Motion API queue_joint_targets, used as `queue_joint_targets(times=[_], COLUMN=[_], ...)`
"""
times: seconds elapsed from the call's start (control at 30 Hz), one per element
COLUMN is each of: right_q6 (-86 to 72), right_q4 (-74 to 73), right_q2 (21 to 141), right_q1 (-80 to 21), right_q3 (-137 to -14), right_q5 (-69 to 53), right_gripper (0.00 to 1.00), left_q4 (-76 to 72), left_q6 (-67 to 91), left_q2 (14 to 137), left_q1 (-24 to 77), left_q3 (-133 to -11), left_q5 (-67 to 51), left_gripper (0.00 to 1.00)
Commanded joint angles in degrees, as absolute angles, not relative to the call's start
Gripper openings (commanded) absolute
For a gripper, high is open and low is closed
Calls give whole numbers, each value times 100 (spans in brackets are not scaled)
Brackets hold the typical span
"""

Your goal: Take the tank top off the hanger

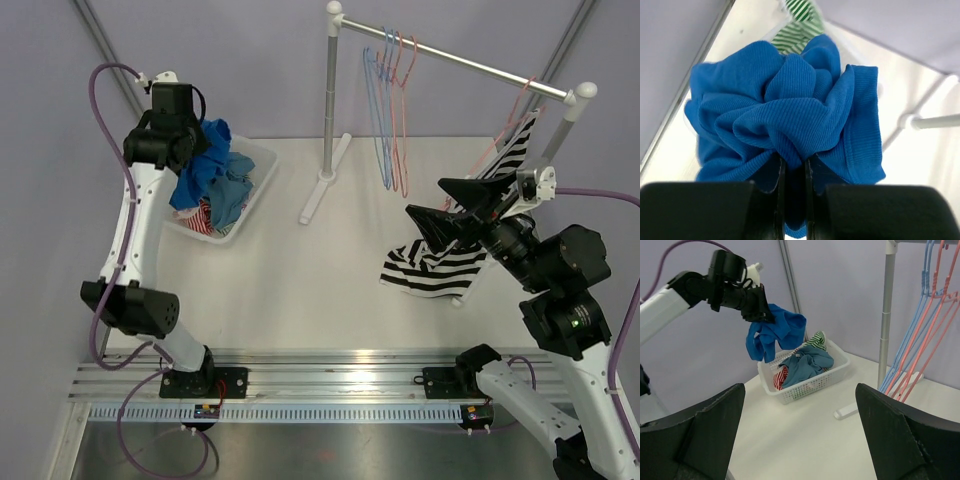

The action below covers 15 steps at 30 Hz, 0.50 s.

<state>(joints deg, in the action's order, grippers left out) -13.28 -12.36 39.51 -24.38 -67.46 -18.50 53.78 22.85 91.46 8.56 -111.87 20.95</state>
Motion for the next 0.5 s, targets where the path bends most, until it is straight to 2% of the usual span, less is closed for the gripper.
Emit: queue_joint_targets(times=[0.0, 0.2, 0.37, 0.47], right_q6=[-1204, -1248, -1230, -1292], right_q4=[-1204, -1143, -1204, -1563], right_q2=[3999, 4034, 4087, 4244], right_q1=[-2461, -2461, -2452, -2461], right_q3=[-6750, -6724, -6732, -6951], right_q5=[-1705, -1775, -1740, -910], right_gripper=[100, 99, 99, 99], left_q4=[5371, 5300, 5274, 5195], left_q6=[2048, 2030, 2013, 2030], left_q2=[10176, 11967, 12612, 12657], left_q1=[212, -255, -246, -211], left_q3=[-11531, -11646, -11427, -11277], left_q5=[951, -324, -168, -185], left_gripper=[0, 0, 0, 8])
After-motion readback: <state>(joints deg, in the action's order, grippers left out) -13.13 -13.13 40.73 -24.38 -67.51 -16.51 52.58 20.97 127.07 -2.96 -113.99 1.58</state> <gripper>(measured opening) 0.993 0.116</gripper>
